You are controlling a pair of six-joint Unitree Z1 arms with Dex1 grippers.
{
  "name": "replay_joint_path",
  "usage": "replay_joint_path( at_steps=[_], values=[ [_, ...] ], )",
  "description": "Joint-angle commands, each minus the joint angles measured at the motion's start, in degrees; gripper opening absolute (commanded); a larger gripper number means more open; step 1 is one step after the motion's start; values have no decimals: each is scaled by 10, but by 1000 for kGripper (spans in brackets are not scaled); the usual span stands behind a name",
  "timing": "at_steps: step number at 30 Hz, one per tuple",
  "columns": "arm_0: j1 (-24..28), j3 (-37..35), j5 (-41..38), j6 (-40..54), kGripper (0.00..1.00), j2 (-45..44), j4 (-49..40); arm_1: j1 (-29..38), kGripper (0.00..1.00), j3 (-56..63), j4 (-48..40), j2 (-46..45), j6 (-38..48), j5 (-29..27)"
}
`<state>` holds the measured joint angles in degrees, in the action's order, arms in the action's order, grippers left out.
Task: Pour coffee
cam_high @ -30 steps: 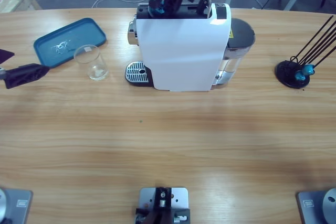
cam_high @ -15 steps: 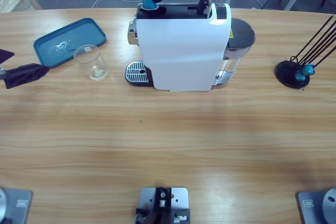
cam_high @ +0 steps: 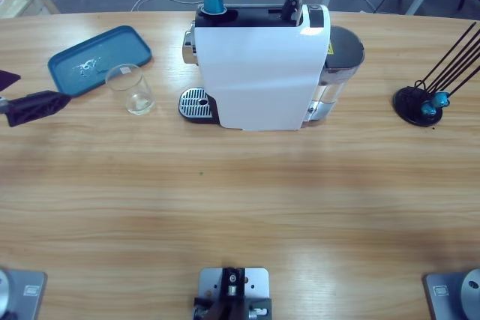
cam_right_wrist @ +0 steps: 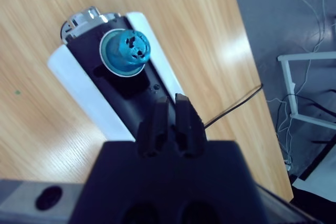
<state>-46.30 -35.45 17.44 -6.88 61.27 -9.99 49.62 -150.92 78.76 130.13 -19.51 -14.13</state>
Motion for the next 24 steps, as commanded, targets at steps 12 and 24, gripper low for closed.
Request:
replay_joint_path(
  at_steps=[12, 24],
  values=[
    [-3, 19, -6, 4, 987, 19, 8, 21, 0, -293, -58, -12, 19, 65],
    [-3, 18, -6, 4, 987, 21, 8, 37, 0, -284, -29, 11, -26, 78]
  ],
)
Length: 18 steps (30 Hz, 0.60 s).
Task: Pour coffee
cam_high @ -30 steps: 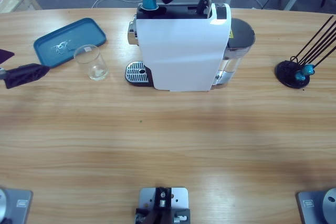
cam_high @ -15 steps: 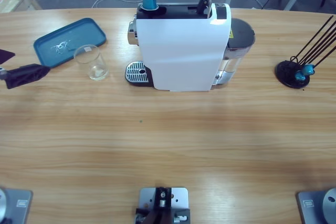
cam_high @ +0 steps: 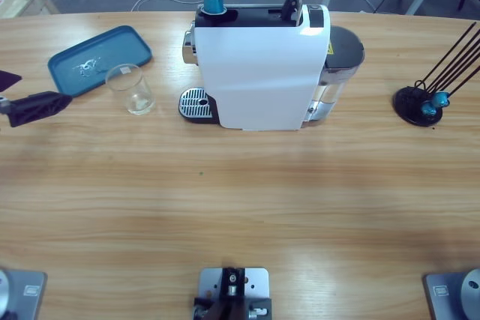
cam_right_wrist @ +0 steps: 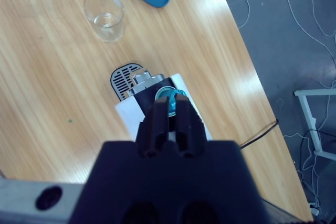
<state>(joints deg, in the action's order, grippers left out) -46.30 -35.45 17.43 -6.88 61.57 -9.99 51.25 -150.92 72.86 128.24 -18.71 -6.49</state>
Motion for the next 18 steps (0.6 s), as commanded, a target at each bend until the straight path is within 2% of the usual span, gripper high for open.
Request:
replay_joint_path(
  at_steps=[1, 2, 3, 10, 11, 13, 14, 18],
  values=[
    [-3, 18, -6, 4, 987, 18, 8, 24, 35, -280, 33, 28, -34, 3],
    [-3, 18, -6, 4, 987, 18, 8, 26, 207, -276, 34, 27, -34, 4],
    [-3, 18, -6, 4, 987, 18, 8, 29, 240, -272, 35, 27, -34, 4],
    [-3, 18, -6, 4, 987, 18, 8, 40, 223, -262, 27, 31, -43, -2],
    [-3, 18, -6, 4, 987, 18, 8, 45, 206, -262, 24, 32, -44, -3],
    [-3, 18, -6, 4, 987, 18, 8, 52, 31, -263, 25, 32, -45, -12],
    [-3, 18, -6, 3, 987, 18, 8, 55, 0, -263, 29, 32, -47, -21],
    [-3, 18, -6, 3, 987, 17, 8, 55, 0, -260, 38, 30, -60, -86]
  ],
)
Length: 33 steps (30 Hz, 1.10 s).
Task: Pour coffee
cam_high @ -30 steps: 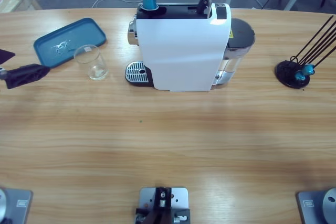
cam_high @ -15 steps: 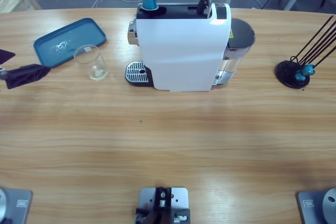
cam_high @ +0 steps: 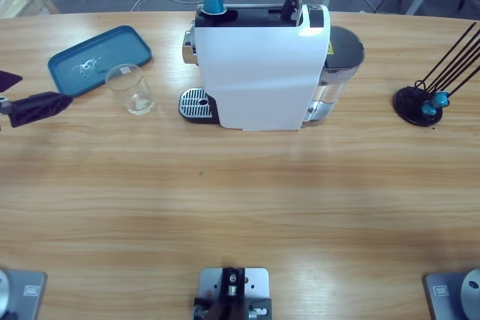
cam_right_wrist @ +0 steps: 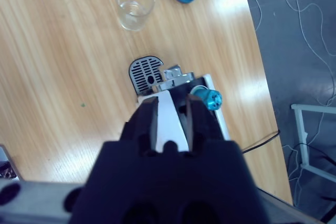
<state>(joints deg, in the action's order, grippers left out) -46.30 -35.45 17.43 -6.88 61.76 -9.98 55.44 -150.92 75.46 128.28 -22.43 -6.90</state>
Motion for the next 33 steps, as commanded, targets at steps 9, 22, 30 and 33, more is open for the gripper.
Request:
replay_joint_path(
  at_steps=[9, 22, 30, 33],
  values=[
    [-3, 18, -6, 3, 987, 16, 8, 34, 0, -250, 3, 45, -52, -146],
    [-3, 19, -6, 3, 982, 15, 8, 58, 0, -256, -60, 64, -115, -174],
    [-3, 19, -6, 3, 982, 16, 8, 37, 0, -236, -61, 74, -122, -253],
    [-3, 19, -6, 3, 977, 17, 8, 37, 0, -239, -65, 85, -122, -257]
  ],
)
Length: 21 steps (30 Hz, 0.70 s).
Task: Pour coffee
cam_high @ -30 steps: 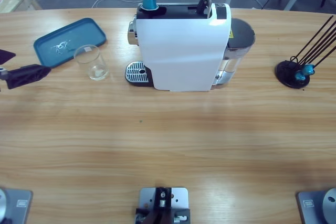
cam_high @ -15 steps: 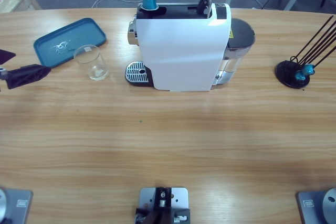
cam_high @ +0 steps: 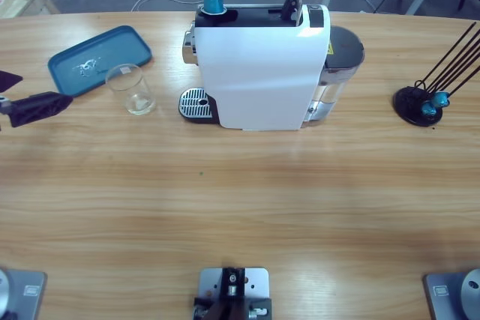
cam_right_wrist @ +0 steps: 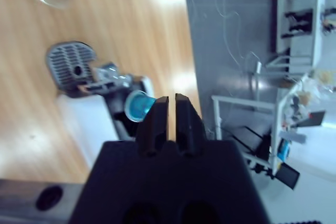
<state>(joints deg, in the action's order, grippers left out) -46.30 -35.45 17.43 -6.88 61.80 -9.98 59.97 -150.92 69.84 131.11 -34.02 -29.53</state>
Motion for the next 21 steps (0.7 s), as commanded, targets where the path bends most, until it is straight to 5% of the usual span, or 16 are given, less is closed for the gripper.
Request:
replay_joint_path(
  at_steps=[1, 21],
  values=[
    [-3, 19, -6, 3, 977, 16, 8, -8, 0, -239, -8, 58, -6, -31],
    [-3, 19, -6, 3, 977, 16, 8, -21, 0, -244, -14, 76, 4, -40]
  ],
)
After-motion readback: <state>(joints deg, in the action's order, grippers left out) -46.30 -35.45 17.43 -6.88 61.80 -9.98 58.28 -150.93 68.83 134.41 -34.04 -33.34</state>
